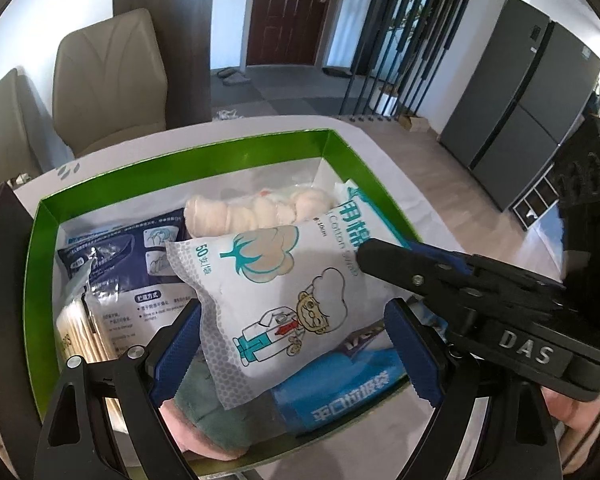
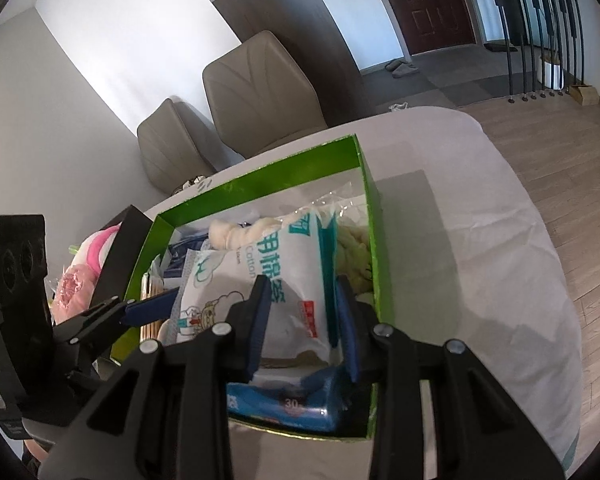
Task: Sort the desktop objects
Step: 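Lower the cotton swab bag into the green box with the left gripper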
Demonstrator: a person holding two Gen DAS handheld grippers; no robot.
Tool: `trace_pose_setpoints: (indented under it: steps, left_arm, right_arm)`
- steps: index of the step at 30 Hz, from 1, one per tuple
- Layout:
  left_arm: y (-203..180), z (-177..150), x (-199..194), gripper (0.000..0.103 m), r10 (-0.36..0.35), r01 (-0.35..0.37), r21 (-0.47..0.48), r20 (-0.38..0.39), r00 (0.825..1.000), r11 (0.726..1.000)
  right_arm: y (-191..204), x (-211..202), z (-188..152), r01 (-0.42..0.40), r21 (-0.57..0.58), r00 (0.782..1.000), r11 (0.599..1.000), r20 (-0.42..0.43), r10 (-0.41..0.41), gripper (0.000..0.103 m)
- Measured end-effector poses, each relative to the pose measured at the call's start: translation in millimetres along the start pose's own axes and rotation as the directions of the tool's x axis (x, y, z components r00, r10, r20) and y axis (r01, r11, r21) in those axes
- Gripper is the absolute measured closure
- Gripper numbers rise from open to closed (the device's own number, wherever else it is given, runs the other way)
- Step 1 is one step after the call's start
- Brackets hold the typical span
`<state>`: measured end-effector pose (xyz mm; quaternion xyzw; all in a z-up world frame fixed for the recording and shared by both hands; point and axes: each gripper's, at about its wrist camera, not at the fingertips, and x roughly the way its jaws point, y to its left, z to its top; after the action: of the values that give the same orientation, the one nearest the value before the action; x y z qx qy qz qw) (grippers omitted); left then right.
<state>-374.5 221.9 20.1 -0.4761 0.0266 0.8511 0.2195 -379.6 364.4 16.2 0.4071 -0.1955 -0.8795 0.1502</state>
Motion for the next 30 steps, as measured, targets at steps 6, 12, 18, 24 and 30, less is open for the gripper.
trace_pose_setpoints:
  steps: [6,12,18,24,30]
  left_arm:
    - [0.6,-0.7,-4.9,0.014,0.027,-0.027,0.014,-0.004,1.0,1.0]
    - [15.1,-0.4,-32.3,0.014,0.047,-0.046,-0.017,0.072,0.996,0.999]
    - [25.5,1.9,-36.9,0.022,0.062,-0.055,-0.056,0.124,0.99,0.997]
    - [21.1,1.0,-4.2,0.031,0.118,-0.117,-0.021,0.047,0.992,0.993]
    - [16.9,-2.6,8.7,0.031,0.117,-0.117,0.006,0.008,0.993,0.993]
  right_arm:
    - [4.5,-4.6,2.3,-0.001,-0.018,1.0,1.0,0.006,0.002,0.05]
    - [0.2,-29.5,7.4,0.032,0.004,0.994,0.999,0.102,-0.032,0.056]
    - [6.8,-33.4,9.5,-0.013,-0.024,0.995,1.0,0.099,0.016,0.084]
    - [11.0,-11.6,4.5,0.003,-0.034,1.0,0.999,0.029,-0.002,0.086]
    - [1.7,0.2,0.9,0.027,0.004,0.999,1.0,-0.019,-0.027,0.087]
